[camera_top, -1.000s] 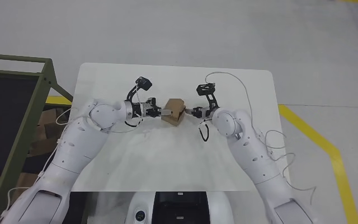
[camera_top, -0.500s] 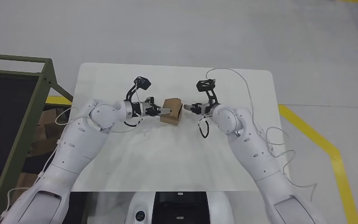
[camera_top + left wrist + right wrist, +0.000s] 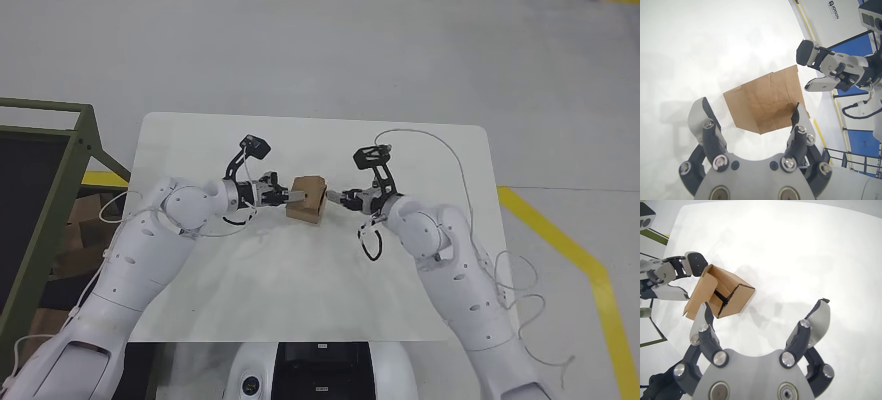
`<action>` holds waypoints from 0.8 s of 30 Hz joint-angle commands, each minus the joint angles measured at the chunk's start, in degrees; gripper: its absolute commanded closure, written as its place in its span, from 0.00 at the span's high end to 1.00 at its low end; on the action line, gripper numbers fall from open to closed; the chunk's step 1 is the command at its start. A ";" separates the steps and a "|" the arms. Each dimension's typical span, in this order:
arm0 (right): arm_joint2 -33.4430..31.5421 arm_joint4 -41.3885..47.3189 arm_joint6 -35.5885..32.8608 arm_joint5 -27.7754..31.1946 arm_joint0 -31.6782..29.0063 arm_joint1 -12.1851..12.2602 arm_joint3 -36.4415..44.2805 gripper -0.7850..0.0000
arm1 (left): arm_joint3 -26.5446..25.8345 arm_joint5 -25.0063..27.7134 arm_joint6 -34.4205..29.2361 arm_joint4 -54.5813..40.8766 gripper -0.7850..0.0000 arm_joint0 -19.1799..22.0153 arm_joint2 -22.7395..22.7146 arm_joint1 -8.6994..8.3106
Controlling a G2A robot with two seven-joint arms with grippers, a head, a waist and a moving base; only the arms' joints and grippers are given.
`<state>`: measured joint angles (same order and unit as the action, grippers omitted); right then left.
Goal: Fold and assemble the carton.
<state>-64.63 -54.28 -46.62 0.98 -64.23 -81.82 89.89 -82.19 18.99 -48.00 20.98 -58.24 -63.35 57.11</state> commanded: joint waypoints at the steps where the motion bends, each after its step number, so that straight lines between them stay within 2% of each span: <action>1: -0.07 0.00 -0.10 0.19 -0.49 0.13 0.73 1.00 | -0.05 -0.04 0.02 0.06 0.37 -0.01 0.02 0.02; 3: 0.00 -0.11 -0.33 0.23 -0.72 0.22 1.09 1.00 | -0.07 0.02 0.07 0.00 0.46 -0.01 0.03 0.04; 11: 1.39 0.40 -1.68 0.19 0.26 0.23 -0.13 1.00 | 0.09 0.17 0.14 -0.18 0.44 0.25 0.21 0.16; 24: 3.47 0.94 -2.17 -0.99 2.67 0.01 -3.09 1.00 | 0.28 0.51 0.04 -0.06 0.48 0.62 0.69 0.37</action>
<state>-61.26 -53.37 -48.75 0.05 -61.65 -81.81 86.96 -81.87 19.50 -47.98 20.83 -57.62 -62.72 57.46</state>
